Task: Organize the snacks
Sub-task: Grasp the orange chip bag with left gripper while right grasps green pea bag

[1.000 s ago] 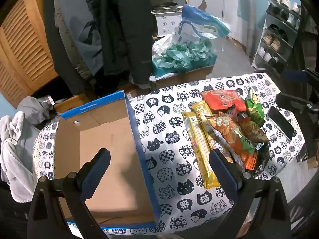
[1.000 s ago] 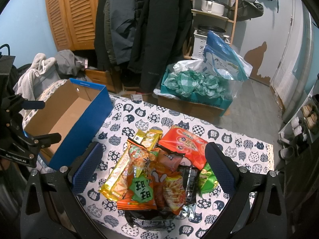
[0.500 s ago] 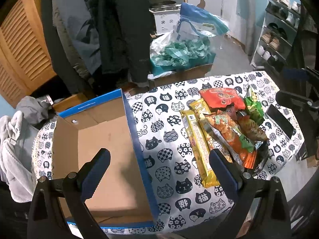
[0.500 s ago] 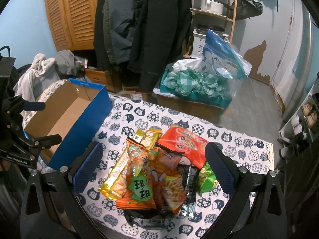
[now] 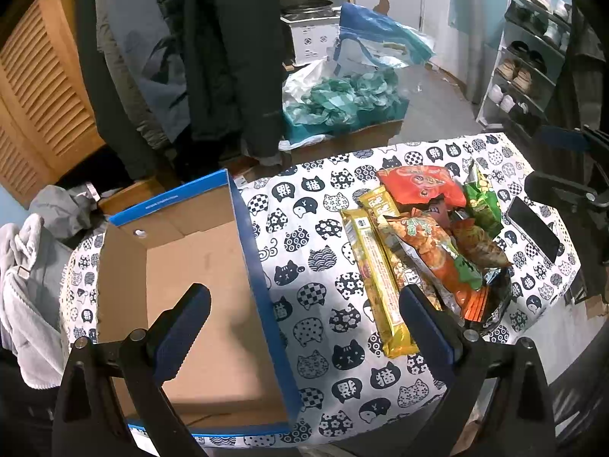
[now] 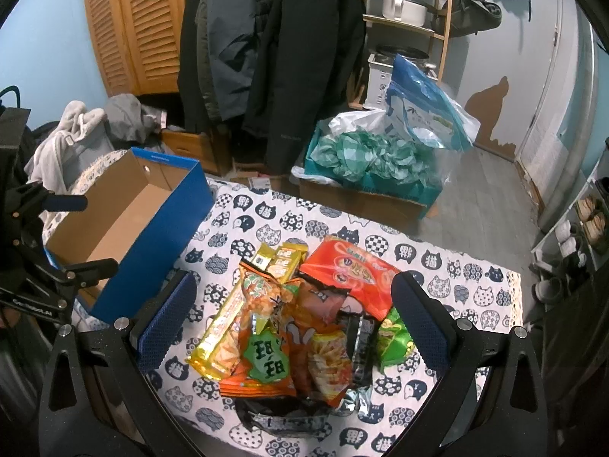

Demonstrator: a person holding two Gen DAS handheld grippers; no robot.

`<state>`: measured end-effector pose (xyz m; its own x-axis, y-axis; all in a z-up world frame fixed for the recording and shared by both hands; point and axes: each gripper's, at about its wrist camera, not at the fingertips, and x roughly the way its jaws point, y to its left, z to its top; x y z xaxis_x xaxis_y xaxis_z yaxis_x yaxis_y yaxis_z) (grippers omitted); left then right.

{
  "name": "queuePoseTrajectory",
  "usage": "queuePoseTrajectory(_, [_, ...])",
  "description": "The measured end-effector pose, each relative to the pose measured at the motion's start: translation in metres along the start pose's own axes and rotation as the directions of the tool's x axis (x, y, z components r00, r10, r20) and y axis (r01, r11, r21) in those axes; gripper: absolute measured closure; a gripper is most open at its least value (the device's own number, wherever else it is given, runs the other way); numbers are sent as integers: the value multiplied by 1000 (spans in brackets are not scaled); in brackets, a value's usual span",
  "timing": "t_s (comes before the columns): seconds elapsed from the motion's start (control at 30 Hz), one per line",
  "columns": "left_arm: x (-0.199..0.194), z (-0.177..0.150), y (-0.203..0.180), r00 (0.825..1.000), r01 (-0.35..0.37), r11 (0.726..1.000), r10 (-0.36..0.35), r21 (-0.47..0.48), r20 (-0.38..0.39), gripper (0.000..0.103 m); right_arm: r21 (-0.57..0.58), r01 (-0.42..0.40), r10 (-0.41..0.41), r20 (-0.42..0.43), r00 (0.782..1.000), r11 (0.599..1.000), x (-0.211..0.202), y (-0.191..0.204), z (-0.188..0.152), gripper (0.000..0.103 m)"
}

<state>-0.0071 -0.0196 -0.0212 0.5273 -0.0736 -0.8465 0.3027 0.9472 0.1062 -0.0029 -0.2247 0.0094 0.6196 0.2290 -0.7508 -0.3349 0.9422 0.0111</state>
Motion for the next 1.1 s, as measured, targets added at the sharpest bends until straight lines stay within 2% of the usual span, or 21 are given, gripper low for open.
queuePoseTrajectory(0.2, [4, 1, -5, 1000, 7, 1000, -7, -3, -16, 2, 0, 0, 0, -6, 1000, 1000, 1, -2, -1, 3])
queuePoseTrajectory(0.47, [27, 12, -28, 995, 54, 998, -56, -17, -84, 2, 29, 28, -27, -31, 999, 999, 4, -24, -14, 3])
queuePoseTrajectory(0.87, [75, 28, -70, 978, 52, 998, -58, -34, -201, 2, 108, 96, -86, -95, 992, 990, 11, -75, -35, 3])
queuePoseTrajectory(1.1, [101, 35, -86, 961, 53, 995, -74, -85, -268, 2, 158, 124, -101, -142, 985, 980, 22, -103, -49, 3])
